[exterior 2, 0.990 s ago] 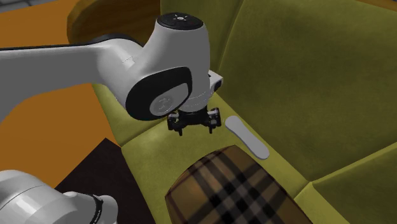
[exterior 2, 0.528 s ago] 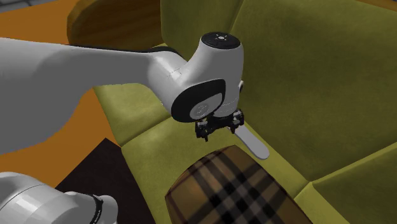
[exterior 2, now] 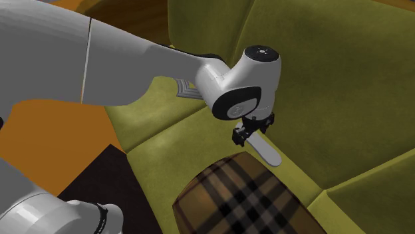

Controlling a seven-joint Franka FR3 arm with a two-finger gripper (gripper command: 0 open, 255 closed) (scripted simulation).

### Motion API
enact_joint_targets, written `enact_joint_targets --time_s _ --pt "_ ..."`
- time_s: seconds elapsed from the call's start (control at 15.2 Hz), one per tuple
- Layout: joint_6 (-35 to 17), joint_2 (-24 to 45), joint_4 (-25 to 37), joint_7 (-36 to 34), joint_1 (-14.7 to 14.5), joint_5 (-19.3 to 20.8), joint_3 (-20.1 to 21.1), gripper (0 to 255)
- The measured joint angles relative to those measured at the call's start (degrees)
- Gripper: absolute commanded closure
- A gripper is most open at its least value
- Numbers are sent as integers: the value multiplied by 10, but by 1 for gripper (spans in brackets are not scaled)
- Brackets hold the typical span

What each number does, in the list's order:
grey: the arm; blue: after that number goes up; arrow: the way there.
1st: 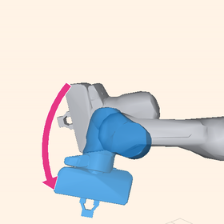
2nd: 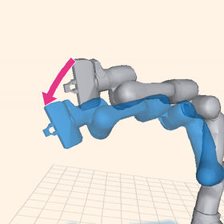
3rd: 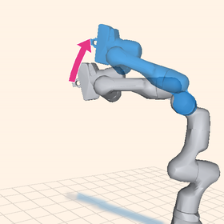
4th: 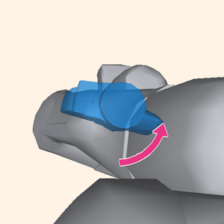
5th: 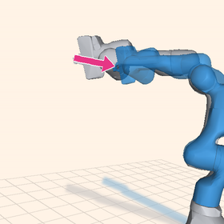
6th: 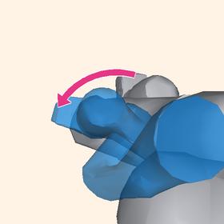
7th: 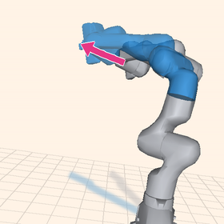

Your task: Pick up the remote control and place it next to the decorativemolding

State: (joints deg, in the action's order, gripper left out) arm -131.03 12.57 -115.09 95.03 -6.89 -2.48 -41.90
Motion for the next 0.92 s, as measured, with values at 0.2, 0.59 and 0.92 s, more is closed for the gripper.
enact_joint_targets --time_s 0.2,0.59,0.92 --pt "12 46 49 61 29 -41 18 0" --pt "27 44 56 89 53 -74 36 0" --pt "40 44 63 87 63 -76 46 0"
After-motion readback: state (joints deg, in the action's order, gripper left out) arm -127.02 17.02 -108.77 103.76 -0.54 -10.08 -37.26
